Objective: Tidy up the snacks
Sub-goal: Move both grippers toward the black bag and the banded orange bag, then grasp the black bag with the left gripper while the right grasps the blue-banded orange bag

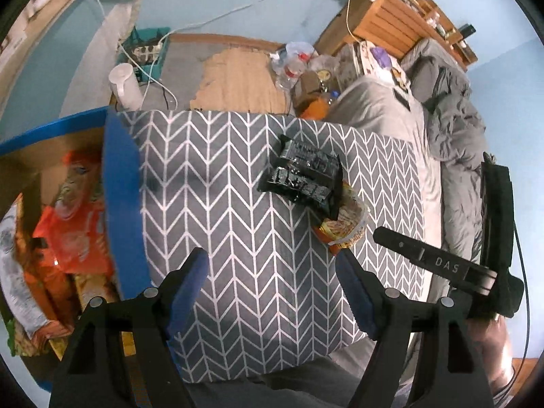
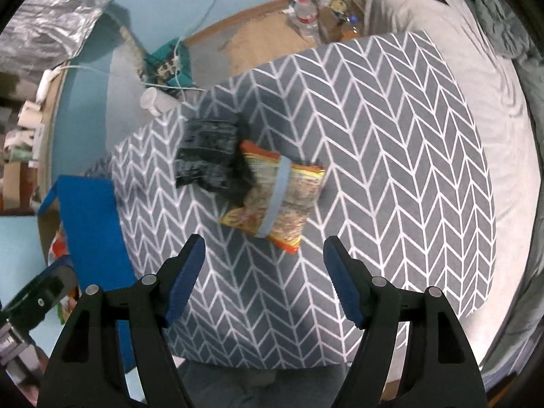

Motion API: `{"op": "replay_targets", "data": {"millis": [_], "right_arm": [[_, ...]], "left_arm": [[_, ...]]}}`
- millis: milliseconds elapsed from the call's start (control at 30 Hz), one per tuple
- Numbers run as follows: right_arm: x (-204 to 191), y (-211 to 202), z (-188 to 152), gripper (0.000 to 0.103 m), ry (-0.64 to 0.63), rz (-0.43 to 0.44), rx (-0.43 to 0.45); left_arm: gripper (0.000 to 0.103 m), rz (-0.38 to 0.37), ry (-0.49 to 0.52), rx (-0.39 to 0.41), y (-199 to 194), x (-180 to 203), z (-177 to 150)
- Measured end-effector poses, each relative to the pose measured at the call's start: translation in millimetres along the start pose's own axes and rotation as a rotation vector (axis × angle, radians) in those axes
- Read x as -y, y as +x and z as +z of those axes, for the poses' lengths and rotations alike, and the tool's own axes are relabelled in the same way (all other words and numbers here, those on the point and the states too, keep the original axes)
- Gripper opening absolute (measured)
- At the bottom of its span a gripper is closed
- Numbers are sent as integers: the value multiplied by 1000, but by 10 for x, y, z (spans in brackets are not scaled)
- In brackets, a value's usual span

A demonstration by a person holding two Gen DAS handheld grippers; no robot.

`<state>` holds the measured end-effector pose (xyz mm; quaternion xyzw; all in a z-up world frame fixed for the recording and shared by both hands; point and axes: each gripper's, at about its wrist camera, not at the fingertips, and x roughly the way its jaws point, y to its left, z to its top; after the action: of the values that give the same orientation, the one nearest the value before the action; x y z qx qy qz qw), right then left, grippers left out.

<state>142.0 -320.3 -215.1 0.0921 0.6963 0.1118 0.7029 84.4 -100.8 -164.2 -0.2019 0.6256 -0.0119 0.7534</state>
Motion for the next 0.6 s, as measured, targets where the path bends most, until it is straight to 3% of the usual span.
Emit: {"op": "replay_targets", "data": {"millis": [267,600], "right_arm": [[185,293,203,76,80,46,-30],[279,650,318,76,163,63,-60]], "left_arm": [[80,28,40,-46,334,53,121],[81,15,-40,-76,560,-12,282]]}}
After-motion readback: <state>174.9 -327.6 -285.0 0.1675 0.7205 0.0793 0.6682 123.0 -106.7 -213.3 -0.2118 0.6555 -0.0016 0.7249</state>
